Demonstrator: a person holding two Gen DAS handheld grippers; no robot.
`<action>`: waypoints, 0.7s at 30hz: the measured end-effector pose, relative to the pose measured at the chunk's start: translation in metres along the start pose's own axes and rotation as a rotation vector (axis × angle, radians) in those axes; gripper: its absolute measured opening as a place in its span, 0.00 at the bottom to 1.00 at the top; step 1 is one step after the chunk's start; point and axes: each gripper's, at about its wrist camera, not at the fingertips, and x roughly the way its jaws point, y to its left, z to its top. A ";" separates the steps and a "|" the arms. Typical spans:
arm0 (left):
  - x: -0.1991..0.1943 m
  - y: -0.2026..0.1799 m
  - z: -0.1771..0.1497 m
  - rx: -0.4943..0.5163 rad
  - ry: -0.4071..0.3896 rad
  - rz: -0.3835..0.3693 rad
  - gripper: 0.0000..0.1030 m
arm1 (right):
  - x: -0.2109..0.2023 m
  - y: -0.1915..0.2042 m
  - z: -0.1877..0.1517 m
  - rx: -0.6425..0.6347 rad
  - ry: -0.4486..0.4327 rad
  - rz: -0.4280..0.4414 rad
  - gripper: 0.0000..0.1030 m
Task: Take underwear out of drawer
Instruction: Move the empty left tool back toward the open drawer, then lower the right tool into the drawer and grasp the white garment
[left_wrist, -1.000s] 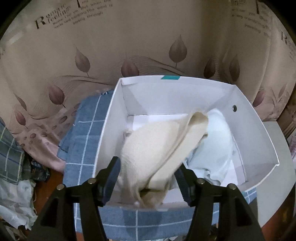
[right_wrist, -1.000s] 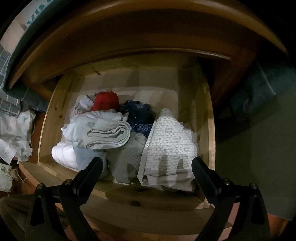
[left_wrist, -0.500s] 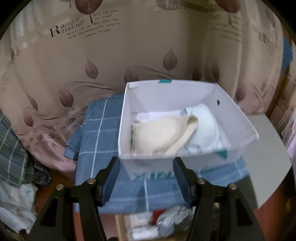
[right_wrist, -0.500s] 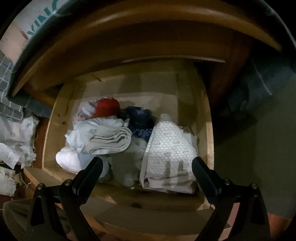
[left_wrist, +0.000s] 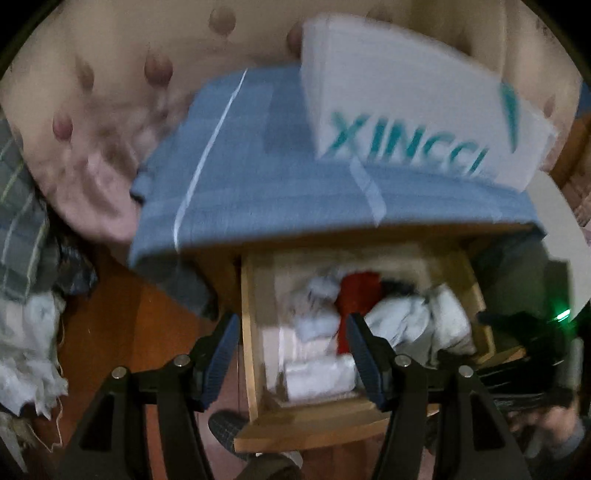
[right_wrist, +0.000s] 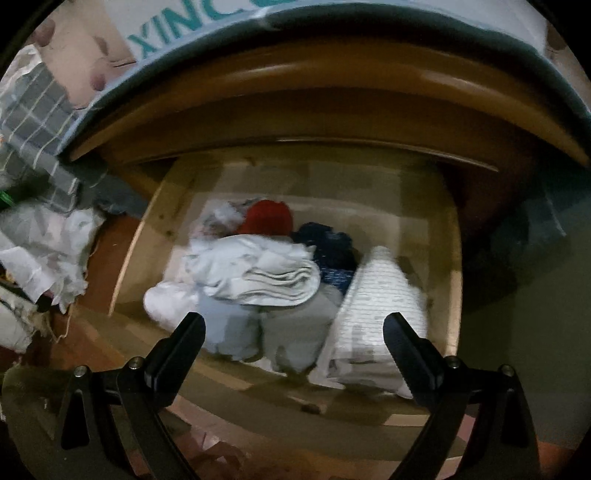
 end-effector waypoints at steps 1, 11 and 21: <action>0.009 0.003 -0.005 -0.007 0.012 0.022 0.60 | 0.000 0.001 0.001 0.005 0.002 0.013 0.93; 0.063 0.028 -0.032 -0.164 0.086 0.013 0.60 | 0.024 0.028 0.006 -0.132 0.096 -0.041 0.93; 0.072 0.033 -0.038 -0.181 0.129 -0.035 0.60 | 0.063 0.049 0.037 -0.234 0.208 -0.043 0.93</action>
